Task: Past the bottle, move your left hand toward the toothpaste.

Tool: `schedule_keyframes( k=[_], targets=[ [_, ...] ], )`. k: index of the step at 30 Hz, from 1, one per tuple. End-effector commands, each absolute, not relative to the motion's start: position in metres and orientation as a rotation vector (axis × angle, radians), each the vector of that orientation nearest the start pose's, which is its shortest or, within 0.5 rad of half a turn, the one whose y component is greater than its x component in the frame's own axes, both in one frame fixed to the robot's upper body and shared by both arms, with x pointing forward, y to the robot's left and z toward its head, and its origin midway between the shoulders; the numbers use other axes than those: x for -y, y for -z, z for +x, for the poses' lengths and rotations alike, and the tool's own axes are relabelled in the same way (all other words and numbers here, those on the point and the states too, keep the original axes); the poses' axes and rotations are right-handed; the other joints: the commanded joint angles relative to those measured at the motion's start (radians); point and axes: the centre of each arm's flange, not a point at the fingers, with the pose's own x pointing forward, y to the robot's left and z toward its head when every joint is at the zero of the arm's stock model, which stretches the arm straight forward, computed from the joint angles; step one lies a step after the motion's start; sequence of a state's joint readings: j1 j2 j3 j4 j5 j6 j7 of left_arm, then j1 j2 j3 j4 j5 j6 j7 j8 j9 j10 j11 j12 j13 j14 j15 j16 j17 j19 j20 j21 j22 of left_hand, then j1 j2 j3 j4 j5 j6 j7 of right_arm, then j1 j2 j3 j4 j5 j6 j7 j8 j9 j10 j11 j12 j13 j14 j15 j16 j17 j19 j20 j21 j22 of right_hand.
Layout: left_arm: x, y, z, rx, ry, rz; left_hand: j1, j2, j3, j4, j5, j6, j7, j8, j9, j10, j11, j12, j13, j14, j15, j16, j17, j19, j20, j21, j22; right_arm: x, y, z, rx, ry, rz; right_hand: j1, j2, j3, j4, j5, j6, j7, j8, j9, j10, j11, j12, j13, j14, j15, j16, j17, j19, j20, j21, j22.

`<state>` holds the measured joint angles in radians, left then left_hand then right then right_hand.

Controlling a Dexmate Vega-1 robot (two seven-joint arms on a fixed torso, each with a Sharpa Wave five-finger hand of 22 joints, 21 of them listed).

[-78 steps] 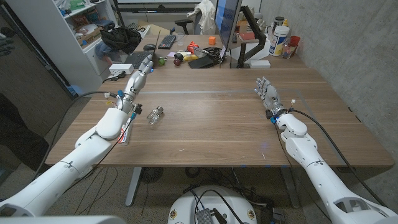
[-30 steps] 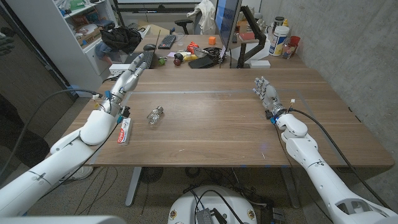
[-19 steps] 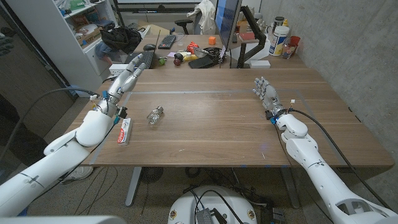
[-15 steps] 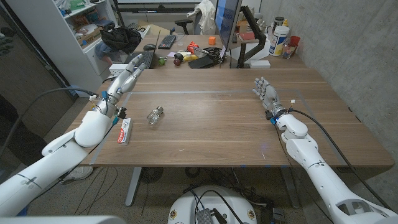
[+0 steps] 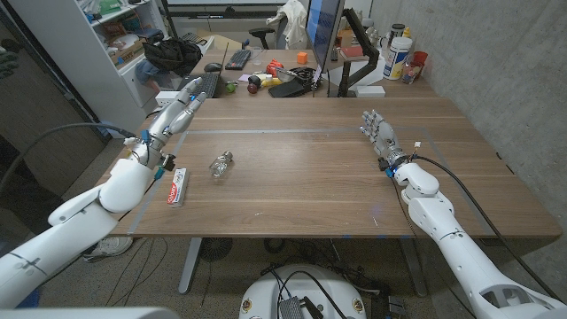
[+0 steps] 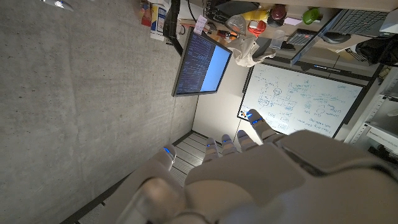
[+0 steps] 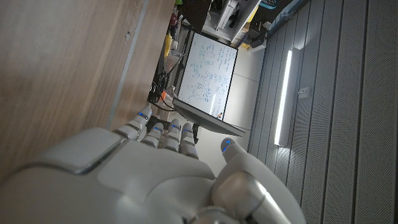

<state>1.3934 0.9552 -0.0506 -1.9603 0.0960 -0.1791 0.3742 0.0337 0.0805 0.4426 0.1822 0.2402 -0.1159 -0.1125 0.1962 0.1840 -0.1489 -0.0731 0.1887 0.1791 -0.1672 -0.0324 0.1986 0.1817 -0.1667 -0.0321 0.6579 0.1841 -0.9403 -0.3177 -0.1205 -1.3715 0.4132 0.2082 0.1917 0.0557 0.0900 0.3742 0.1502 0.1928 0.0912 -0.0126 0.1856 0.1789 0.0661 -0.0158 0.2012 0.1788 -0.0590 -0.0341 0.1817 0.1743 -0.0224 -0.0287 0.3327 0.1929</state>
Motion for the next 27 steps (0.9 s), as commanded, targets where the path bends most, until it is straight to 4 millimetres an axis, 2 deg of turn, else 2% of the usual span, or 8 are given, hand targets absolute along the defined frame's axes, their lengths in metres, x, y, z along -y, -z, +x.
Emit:
schedule_keyframes(
  k=[1, 27],
  targets=[
    [-0.365, -0.028, 0.461, 0.893, -0.233, 0.988, 0.005, 0.089, 0.008, 0.000, -0.003, 0.008, -0.001, 0.000, 0.001, 0.006, -0.003, 0.002, 0.002, -0.032, -0.019, -0.004, 0.002, -0.023, -0.036, -0.002, 0.001, 0.282, 0.035, 0.637, 0.619, -0.244, 0.010, -0.005, 0.078, 0.000, 0.001, -0.002, 0.009, 0.004, 0.003, 0.004, 0.007, 0.000, 0.005, 0.004, -0.002, -0.015, 0.006, 0.003, 0.008, -0.109, -0.001, 0.005],
    [-0.378, -0.020, 0.448, 0.850, -0.280, 1.080, -0.002, 0.089, 0.007, 0.003, -0.004, 0.014, -0.005, -0.001, 0.001, 0.009, -0.004, 0.002, 0.002, -0.036, -0.022, -0.004, 0.003, -0.028, -0.035, -0.006, 0.002, 0.278, 0.035, 0.642, 0.613, -0.248, 0.010, -0.006, 0.078, -0.002, 0.001, -0.002, 0.010, 0.003, 0.003, 0.004, 0.008, -0.001, 0.006, 0.004, -0.002, -0.015, 0.006, 0.003, 0.009, -0.109, -0.003, 0.005]
  ],
)
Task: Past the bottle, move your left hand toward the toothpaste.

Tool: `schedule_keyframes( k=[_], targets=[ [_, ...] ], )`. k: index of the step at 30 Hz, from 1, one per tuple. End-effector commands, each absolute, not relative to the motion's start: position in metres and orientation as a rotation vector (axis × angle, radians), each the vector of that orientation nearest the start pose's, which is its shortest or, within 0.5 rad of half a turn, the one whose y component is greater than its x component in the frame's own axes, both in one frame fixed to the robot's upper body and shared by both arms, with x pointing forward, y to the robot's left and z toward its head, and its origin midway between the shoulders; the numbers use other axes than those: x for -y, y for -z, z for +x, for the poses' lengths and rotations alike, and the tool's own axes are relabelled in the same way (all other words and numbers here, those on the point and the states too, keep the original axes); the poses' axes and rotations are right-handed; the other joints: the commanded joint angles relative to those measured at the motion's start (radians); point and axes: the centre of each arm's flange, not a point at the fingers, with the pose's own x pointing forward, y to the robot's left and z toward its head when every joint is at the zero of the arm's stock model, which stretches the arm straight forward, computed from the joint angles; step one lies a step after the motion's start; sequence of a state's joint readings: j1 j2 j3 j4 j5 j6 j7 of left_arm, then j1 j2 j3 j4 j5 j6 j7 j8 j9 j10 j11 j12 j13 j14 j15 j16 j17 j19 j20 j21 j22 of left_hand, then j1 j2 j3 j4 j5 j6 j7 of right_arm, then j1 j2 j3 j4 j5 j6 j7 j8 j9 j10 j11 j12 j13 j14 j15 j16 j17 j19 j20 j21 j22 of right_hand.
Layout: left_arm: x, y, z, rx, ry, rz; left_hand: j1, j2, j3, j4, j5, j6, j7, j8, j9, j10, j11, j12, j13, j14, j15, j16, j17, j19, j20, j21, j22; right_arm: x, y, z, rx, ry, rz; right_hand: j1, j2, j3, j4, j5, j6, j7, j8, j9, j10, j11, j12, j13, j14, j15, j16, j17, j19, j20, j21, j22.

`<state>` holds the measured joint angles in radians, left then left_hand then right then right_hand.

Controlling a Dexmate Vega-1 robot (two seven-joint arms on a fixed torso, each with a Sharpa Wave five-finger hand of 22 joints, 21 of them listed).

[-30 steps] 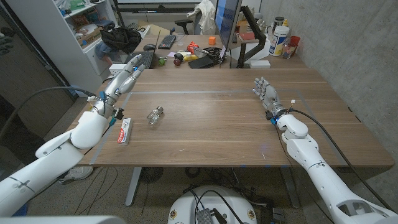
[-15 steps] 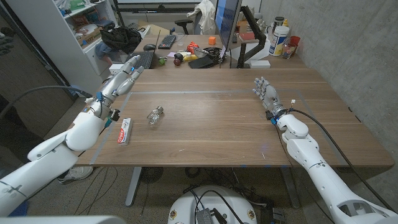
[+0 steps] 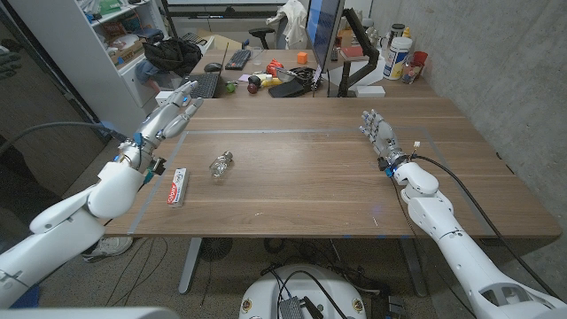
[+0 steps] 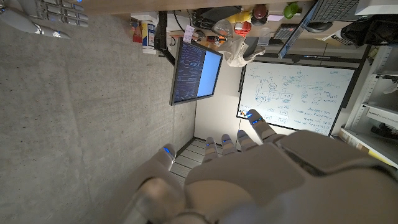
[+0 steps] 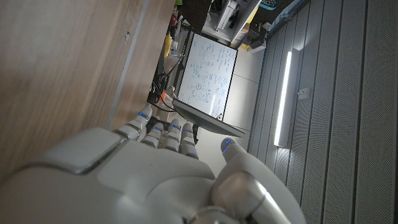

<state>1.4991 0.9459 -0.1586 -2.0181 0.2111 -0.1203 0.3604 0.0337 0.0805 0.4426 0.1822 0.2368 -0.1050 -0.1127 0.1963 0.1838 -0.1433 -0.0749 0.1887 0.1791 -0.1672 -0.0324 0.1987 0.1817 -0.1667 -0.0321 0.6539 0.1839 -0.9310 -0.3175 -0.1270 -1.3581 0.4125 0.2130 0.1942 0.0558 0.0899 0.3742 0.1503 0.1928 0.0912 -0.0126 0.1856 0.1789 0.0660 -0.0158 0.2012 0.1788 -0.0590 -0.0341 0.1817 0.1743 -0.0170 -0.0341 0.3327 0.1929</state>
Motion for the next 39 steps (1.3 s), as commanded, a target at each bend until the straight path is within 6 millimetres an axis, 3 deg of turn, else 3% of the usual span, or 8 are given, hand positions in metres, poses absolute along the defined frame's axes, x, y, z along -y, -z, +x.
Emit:
schedule_keyframes(
  k=[1, 39],
  targets=[
    [-0.379, -0.020, 0.448, 0.850, -0.285, 1.079, -0.002, 0.089, 0.007, 0.003, -0.001, 0.005, -0.005, -0.001, 0.002, 0.003, -0.003, 0.002, 0.002, -0.036, -0.022, -0.005, 0.003, -0.028, -0.035, -0.002, 0.003, 0.279, 0.035, 0.642, 0.612, -0.248, 0.009, -0.006, 0.078, -0.002, 0.001, -0.002, 0.010, 0.003, 0.003, 0.004, 0.008, -0.001, 0.005, 0.004, -0.002, -0.016, 0.006, 0.003, 0.003, -0.103, -0.003, 0.005],
    [-0.395, -0.005, 0.454, 0.768, -0.299, 1.134, -0.006, 0.087, 0.007, 0.002, -0.001, 0.009, -0.007, -0.004, 0.002, -0.003, -0.003, 0.000, 0.002, -0.043, -0.024, -0.006, 0.002, -0.039, -0.033, -0.009, 0.003, 0.268, 0.032, 0.644, 0.616, -0.255, -0.007, -0.007, 0.078, -0.004, 0.000, -0.001, 0.010, 0.003, 0.003, 0.004, 0.008, 0.000, 0.006, 0.004, -0.002, -0.016, 0.005, 0.002, 0.004, -0.103, -0.005, 0.005]
  ],
)
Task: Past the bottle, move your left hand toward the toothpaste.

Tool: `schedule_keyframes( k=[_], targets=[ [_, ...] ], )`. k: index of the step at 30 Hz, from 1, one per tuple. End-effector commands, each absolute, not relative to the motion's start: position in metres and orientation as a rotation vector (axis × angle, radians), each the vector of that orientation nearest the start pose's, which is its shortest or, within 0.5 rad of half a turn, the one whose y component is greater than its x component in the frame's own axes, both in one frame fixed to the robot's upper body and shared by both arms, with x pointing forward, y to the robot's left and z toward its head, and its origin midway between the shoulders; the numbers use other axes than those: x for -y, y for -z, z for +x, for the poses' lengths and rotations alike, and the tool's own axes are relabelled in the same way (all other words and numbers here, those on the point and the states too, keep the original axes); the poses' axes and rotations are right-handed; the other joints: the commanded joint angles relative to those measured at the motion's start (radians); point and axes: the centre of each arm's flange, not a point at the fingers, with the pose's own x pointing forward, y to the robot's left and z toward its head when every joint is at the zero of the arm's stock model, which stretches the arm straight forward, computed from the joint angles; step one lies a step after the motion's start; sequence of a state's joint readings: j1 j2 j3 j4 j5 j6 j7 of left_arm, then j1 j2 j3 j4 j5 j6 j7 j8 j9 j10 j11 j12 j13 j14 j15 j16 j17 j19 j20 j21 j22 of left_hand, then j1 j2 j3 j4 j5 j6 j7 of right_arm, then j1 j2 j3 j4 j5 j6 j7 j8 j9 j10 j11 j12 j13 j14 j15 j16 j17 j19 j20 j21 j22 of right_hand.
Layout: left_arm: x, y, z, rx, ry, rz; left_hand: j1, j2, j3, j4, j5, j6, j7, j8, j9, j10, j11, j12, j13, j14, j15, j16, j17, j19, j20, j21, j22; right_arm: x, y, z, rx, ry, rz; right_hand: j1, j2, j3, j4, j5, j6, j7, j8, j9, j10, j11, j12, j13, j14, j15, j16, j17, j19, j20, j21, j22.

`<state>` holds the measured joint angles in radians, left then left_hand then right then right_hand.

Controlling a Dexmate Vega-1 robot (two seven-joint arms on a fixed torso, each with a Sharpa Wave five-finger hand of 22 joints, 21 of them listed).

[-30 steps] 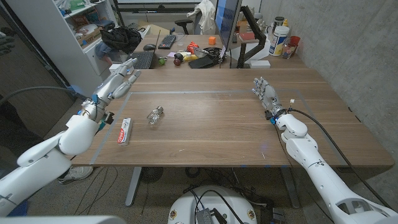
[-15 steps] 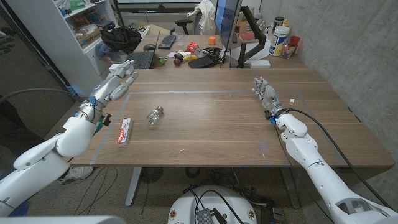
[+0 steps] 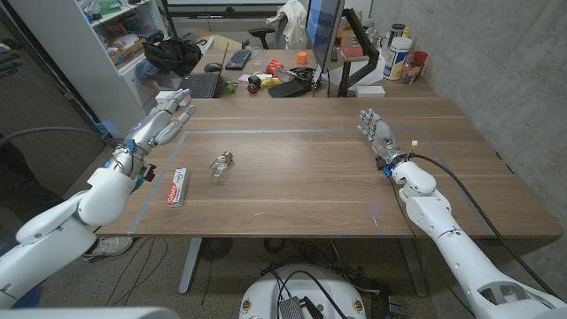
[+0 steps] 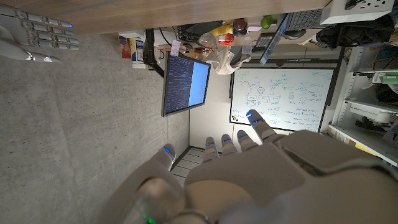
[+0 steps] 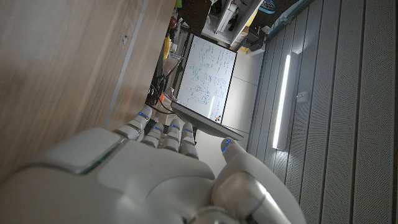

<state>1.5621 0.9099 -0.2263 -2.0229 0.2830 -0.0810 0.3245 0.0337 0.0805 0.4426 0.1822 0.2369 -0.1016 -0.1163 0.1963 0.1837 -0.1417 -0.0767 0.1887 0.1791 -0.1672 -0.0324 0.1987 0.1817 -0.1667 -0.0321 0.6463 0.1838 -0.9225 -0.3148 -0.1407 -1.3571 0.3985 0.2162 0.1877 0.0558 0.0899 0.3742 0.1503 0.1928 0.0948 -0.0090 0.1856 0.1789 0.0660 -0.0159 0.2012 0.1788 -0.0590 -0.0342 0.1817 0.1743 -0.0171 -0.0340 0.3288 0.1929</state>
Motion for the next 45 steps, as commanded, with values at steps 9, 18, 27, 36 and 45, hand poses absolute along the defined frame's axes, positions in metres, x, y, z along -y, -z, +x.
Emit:
schedule_keyframes(
  k=[9, 18, 27, 36, 45],
  targets=[
    [-0.398, -0.004, 0.454, 0.752, -0.293, 1.147, -0.008, 0.088, 0.007, 0.003, -0.001, 0.007, -0.004, -0.004, 0.002, -0.010, 0.001, -0.001, 0.002, -0.049, -0.021, -0.008, 0.003, -0.043, -0.033, -0.003, 0.003, 0.265, 0.031, 0.645, 0.616, -0.257, -0.010, -0.007, 0.078, -0.005, 0.000, -0.001, 0.007, 0.001, 0.003, 0.004, 0.008, 0.000, 0.006, 0.004, -0.003, -0.015, 0.005, 0.002, 0.004, -0.103, -0.002, 0.006],
    [-0.399, -0.004, 0.455, 0.742, -0.295, 1.174, -0.009, 0.088, 0.007, 0.003, -0.001, 0.007, -0.004, -0.004, 0.002, -0.012, 0.001, -0.001, 0.002, -0.053, -0.020, -0.008, 0.003, -0.047, -0.032, -0.005, 0.004, 0.263, 0.032, 0.646, 0.611, -0.257, -0.011, -0.007, 0.078, -0.005, 0.000, -0.001, 0.007, 0.000, 0.003, 0.004, 0.008, 0.000, 0.005, 0.004, -0.003, -0.015, 0.005, 0.002, 0.004, -0.103, -0.003, 0.006],
    [-0.400, 0.000, 0.460, 0.723, -0.280, 1.170, -0.010, 0.088, 0.007, 0.004, -0.001, 0.006, -0.004, -0.005, 0.002, -0.014, 0.002, -0.001, 0.002, -0.054, -0.021, -0.007, 0.003, -0.047, -0.033, -0.006, 0.004, 0.261, 0.031, 0.648, 0.611, -0.259, -0.014, -0.007, 0.079, -0.006, 0.000, -0.001, 0.007, 0.000, 0.003, 0.004, 0.008, 0.000, 0.005, 0.004, -0.003, -0.016, 0.005, 0.002, 0.004, -0.103, -0.003, 0.006],
    [-0.403, 0.003, 0.463, 0.708, -0.277, 1.175, -0.011, 0.089, 0.006, 0.004, -0.001, 0.005, -0.004, -0.006, 0.002, -0.016, 0.001, -0.001, 0.002, -0.056, -0.021, -0.007, 0.003, -0.051, -0.031, -0.007, 0.004, 0.259, 0.032, 0.651, 0.605, -0.261, -0.011, -0.007, 0.079, -0.006, 0.000, -0.001, 0.007, 0.000, 0.003, 0.004, 0.008, 0.000, 0.005, 0.004, -0.002, -0.015, 0.005, 0.002, 0.004, -0.103, -0.004, 0.006],
    [-0.404, 0.004, 0.465, 0.700, -0.269, 1.185, -0.012, 0.089, 0.006, 0.004, -0.001, 0.004, -0.003, -0.006, 0.002, -0.017, 0.001, -0.001, 0.002, -0.058, -0.021, -0.007, 0.003, -0.052, -0.031, -0.008, 0.005, 0.257, 0.031, 0.652, 0.605, -0.263, -0.011, -0.007, 0.079, -0.006, 0.000, -0.001, 0.007, -0.001, 0.003, 0.004, 0.008, 0.000, 0.005, 0.004, -0.002, -0.015, 0.005, 0.002, 0.004, -0.102, -0.004, 0.006]
  ],
)
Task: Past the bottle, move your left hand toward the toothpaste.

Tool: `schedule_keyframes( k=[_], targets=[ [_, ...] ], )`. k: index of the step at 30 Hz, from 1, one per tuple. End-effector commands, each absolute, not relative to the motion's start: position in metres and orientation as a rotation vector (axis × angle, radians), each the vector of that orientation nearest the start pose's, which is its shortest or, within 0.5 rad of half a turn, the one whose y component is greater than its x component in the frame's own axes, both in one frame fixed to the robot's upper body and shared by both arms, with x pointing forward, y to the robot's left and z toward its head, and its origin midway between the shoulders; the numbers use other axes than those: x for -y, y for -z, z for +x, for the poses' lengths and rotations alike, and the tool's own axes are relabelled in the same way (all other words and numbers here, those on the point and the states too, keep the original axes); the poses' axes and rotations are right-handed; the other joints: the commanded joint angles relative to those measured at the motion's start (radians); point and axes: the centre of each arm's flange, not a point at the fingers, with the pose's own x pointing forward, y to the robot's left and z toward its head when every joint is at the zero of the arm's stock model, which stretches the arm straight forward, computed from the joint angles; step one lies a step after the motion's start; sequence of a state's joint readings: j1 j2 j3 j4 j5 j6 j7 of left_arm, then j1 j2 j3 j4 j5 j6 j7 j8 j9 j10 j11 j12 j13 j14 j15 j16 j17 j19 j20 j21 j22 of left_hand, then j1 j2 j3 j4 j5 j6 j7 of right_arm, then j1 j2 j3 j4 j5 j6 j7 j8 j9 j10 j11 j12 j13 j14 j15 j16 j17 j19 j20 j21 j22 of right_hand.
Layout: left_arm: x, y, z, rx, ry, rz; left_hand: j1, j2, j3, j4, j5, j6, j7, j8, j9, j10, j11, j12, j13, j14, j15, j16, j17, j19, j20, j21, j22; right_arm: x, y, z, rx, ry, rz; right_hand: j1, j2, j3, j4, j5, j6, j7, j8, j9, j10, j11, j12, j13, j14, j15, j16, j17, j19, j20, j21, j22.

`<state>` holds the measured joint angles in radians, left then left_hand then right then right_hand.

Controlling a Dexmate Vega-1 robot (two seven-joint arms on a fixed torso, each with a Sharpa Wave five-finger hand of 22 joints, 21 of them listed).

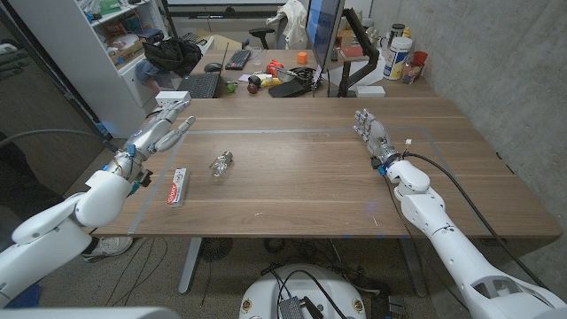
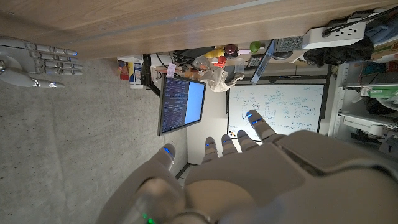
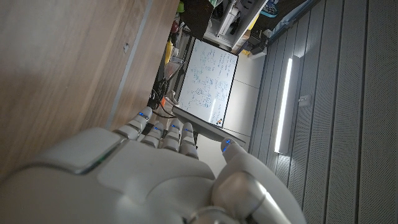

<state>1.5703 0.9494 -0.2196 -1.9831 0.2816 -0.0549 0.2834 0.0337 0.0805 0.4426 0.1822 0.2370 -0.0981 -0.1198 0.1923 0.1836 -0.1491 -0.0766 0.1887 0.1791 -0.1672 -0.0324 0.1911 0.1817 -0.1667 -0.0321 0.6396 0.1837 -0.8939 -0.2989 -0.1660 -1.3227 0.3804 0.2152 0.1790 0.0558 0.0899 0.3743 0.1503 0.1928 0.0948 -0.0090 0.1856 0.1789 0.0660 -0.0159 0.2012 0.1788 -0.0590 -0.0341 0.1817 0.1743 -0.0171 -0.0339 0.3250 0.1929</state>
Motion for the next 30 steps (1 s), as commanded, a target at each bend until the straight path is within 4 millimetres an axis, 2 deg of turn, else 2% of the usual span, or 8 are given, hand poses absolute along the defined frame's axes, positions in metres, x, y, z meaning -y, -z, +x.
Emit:
schedule_keyframes(
  k=[1, 30],
  targets=[
    [-0.4042, 0.0045, 0.4658, 0.697, -0.267, 1.184, -0.012, 0.089, 0.006, 0.004, -0.001, 0.001, 0.000, -0.002, 0.002, -0.010, 0.001, -0.001, 0.002, -0.058, -0.021, 0.000, 0.003, -0.052, -0.031, -0.001, 0.005, 0.2570, 0.0315, 0.6525, 0.605, -0.263, -0.012, -0.007, 0.079, -0.006, 0.000, -0.001, 0.007, -0.001, 0.003, 0.004, 0.008, 0.000, 0.005, 0.004, -0.002, -0.015, 0.005, 0.002, 0.004, -0.103, -0.001, 0.006],
    [-0.4093, 0.0133, 0.4638, 0.655, -0.260, 1.210, -0.015, 0.090, 0.005, 0.005, -0.001, -0.002, 0.001, -0.003, 0.003, -0.014, 0.003, -0.001, 0.002, -0.061, -0.018, 0.001, 0.003, -0.055, -0.030, -0.003, 0.006, 0.2551, 0.0288, 0.6506, 0.614, -0.264, -0.020, -0.007, 0.080, -0.007, -0.001, -0.001, 0.007, 0.000, 0.003, 0.004, 0.008, 0.001, 0.005, 0.004, -0.002, -0.015, 0.005, 0.002, 0.005, -0.103, -0.003, 0.006]
  ],
)
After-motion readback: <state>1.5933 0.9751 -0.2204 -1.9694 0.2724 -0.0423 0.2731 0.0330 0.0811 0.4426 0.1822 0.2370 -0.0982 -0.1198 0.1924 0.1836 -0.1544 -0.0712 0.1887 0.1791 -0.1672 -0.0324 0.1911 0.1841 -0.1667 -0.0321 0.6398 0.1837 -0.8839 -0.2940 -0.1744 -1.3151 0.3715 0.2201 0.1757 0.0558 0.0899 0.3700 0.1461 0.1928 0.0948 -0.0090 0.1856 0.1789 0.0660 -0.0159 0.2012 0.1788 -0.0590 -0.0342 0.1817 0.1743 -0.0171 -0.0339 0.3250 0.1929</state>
